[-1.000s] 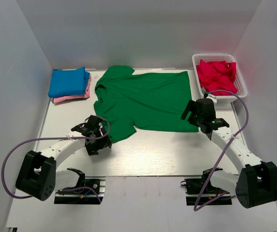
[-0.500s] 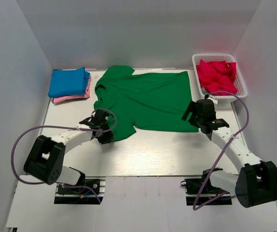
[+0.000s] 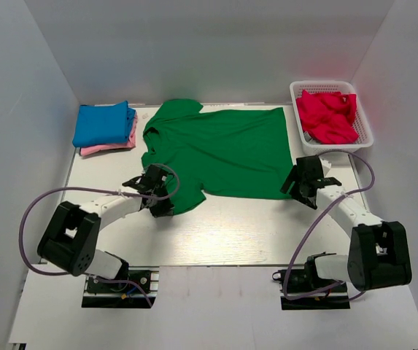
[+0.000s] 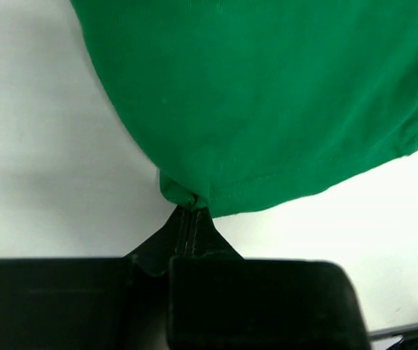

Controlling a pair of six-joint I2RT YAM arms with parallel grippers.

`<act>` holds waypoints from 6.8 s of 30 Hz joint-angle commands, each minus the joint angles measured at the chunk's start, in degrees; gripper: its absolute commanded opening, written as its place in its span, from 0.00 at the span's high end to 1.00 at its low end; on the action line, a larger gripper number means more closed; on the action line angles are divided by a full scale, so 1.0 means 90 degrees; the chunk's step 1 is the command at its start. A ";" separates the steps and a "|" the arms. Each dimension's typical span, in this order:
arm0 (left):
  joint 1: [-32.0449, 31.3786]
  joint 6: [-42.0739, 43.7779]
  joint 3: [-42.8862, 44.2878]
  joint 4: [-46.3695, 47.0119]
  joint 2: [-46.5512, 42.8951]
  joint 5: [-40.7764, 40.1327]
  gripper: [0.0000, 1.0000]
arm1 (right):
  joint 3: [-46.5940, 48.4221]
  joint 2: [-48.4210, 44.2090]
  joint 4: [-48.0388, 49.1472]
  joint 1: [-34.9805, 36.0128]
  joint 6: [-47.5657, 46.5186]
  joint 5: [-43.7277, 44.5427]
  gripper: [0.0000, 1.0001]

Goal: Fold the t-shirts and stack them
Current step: Grap the side of the flattened tshirt closest away from the robot with both arms, then fold the flattened tshirt in 1/3 of the way

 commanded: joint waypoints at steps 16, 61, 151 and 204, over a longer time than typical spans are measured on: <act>-0.0185 -0.0394 -0.0555 -0.1702 -0.0729 0.0061 1.00 | -0.0405 0.0833 0.0462 -0.0400 0.0153 -0.0548 0.29; 0.0468 0.0065 0.5292 -0.3225 0.1945 -0.1297 1.00 | 0.2348 0.1640 -0.0573 -0.0644 -0.0481 -0.1836 1.00; 0.0440 0.0114 0.1662 -0.1478 0.0119 0.1115 0.00 | 0.0697 0.1106 0.1321 0.0645 -0.0960 -0.3653 0.10; -0.0371 0.0915 0.1614 -0.0757 0.0598 0.0062 0.00 | 0.0669 0.0970 0.1351 0.0606 -0.0930 -0.2735 0.10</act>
